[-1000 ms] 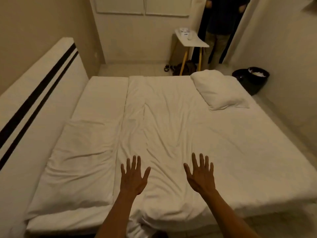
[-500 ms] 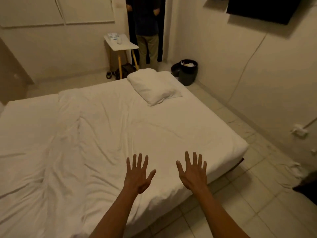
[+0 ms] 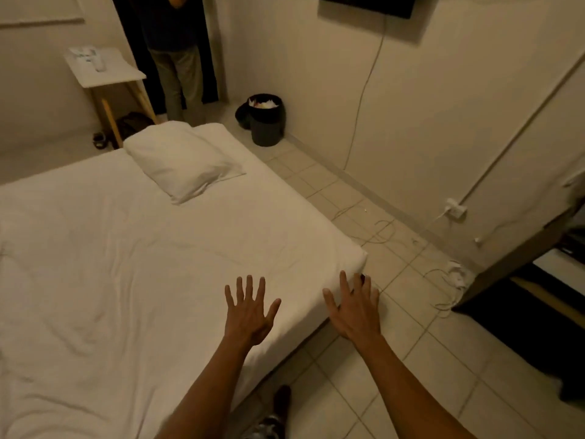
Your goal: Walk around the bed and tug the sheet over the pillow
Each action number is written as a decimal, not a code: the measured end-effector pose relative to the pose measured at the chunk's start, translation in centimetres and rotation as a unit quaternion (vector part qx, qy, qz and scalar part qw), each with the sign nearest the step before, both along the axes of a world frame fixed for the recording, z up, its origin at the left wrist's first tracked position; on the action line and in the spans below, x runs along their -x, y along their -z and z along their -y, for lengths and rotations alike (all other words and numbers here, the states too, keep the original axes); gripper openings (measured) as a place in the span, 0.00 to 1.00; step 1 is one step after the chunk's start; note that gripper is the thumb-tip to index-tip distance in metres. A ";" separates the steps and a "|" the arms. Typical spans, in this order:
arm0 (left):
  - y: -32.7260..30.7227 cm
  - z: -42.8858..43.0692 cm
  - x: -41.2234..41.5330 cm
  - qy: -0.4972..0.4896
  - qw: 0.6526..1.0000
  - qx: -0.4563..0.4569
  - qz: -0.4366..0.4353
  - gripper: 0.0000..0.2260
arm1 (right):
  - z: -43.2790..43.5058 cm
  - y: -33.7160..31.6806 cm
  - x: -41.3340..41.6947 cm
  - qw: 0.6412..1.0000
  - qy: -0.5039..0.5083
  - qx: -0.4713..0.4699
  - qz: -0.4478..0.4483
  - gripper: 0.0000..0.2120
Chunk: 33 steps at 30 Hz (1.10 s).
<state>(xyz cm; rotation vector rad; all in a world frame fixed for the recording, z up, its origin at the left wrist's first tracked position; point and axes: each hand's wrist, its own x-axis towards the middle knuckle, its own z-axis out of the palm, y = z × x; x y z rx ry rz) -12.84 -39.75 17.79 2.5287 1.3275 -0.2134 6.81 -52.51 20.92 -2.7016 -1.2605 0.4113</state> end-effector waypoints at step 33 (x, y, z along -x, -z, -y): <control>2.0 -16.9 -64.8 -0.097 0.994 0.059 0.004 0.37 | -19.5 3.3 -66.0 0.997 -0.037 0.052 -0.039 0.38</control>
